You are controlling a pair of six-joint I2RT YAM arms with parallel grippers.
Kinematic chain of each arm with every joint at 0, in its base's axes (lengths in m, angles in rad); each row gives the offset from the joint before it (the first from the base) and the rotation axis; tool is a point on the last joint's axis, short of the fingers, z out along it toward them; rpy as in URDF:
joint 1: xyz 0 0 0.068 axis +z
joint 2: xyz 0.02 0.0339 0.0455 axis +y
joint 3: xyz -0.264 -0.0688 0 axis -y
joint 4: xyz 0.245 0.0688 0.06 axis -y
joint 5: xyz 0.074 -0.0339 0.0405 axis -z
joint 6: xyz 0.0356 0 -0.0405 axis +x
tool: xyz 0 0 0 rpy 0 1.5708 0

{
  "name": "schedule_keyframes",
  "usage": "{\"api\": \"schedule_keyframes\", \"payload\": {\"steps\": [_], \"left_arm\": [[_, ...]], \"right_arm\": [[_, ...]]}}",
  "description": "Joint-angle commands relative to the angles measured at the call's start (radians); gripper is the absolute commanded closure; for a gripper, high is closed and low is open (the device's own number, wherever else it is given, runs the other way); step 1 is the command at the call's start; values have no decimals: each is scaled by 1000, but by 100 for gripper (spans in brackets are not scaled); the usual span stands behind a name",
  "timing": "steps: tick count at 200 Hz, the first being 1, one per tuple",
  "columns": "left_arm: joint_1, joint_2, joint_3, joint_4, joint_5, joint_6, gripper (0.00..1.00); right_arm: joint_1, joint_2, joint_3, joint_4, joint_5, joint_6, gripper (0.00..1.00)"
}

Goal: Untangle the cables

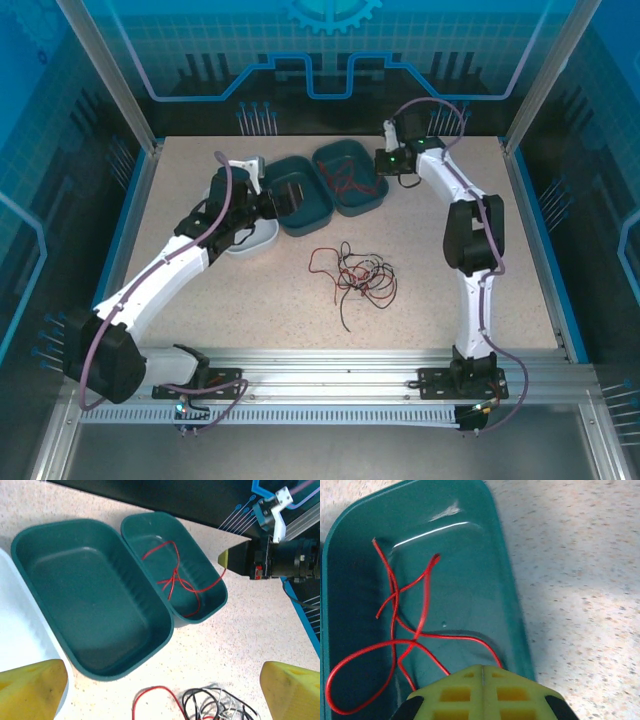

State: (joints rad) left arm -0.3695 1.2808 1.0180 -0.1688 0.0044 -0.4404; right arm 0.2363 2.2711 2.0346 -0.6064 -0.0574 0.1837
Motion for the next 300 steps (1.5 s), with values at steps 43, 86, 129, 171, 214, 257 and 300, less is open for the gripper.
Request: {"api": "schedule_keyframes", "payload": {"steps": [43, 86, 129, 171, 214, 257, 300], "left_arm": [[-6, -60, -95, 6, 80, -60, 1], [-6, -91, -147, 26, 95, -93, 1], [-6, -137, -176, 13, 81, -93, 1], [-5, -165, -173, -8, 88, -86, 1], [-5, -170, -168, -29, 79, -101, 1], [-3, -198, -179, -49, 42, -124, 1], [7, -242, -204, -93, -28, -132, 1]], "right_arm": [[99, 196, 223, -224, 205, -147, 100], [104, 246, 290, -291, 269, -157, 100], [118, 144, 229, -275, 289, -159, 80], [136, -12, 125, -256, 321, -127, 62], [157, -191, -35, -242, 329, -46, 58], [233, -413, -294, -200, 317, 48, 58], [422, -607, -558, -211, 343, 173, 60]]}}
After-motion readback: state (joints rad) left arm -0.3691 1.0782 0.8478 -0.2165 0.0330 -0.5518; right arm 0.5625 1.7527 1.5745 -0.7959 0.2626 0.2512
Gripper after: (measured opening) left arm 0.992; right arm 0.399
